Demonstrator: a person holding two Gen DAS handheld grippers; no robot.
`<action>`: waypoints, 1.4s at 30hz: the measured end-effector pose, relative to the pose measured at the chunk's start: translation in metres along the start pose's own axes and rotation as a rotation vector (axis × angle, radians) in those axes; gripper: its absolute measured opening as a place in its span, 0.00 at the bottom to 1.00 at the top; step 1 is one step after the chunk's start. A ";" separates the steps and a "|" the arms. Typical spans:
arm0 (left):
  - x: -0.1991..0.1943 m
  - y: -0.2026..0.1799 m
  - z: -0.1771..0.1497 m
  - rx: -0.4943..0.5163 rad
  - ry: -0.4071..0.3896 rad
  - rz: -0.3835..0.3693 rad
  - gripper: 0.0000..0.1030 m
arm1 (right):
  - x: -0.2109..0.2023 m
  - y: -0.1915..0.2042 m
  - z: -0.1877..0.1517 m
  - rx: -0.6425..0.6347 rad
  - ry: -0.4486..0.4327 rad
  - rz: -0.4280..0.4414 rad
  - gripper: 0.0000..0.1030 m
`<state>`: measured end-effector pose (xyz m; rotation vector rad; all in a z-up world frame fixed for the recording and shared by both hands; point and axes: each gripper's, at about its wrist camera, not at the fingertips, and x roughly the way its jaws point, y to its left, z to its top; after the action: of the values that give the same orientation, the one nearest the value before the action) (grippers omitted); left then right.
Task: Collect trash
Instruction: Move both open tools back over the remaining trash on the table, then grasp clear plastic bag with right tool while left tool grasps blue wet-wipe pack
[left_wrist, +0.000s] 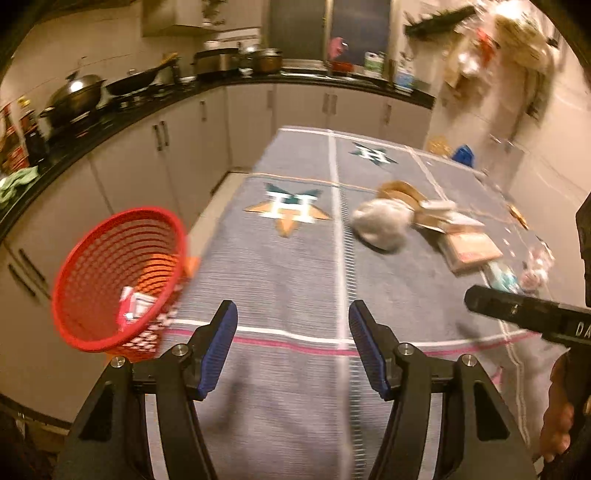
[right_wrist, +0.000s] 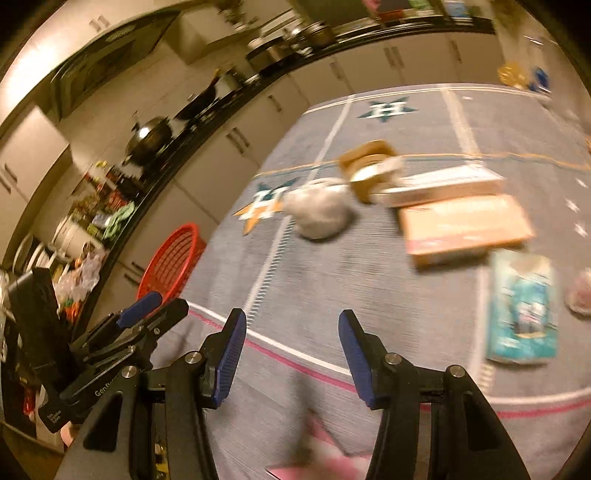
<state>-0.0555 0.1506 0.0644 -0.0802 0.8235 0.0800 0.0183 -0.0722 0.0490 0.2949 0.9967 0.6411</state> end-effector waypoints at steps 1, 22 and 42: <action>0.002 -0.008 0.001 0.013 0.007 -0.012 0.60 | -0.008 -0.007 -0.001 0.012 -0.013 -0.003 0.55; 0.018 -0.170 -0.003 0.289 0.087 -0.227 0.70 | -0.138 -0.187 -0.001 0.410 -0.222 -0.329 0.63; 0.035 -0.186 0.009 0.276 0.144 -0.237 0.72 | -0.059 -0.162 0.015 0.181 -0.074 -0.303 0.29</action>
<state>-0.0064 -0.0319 0.0527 0.0777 0.9556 -0.2649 0.0676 -0.2346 0.0143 0.3160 1.0048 0.2636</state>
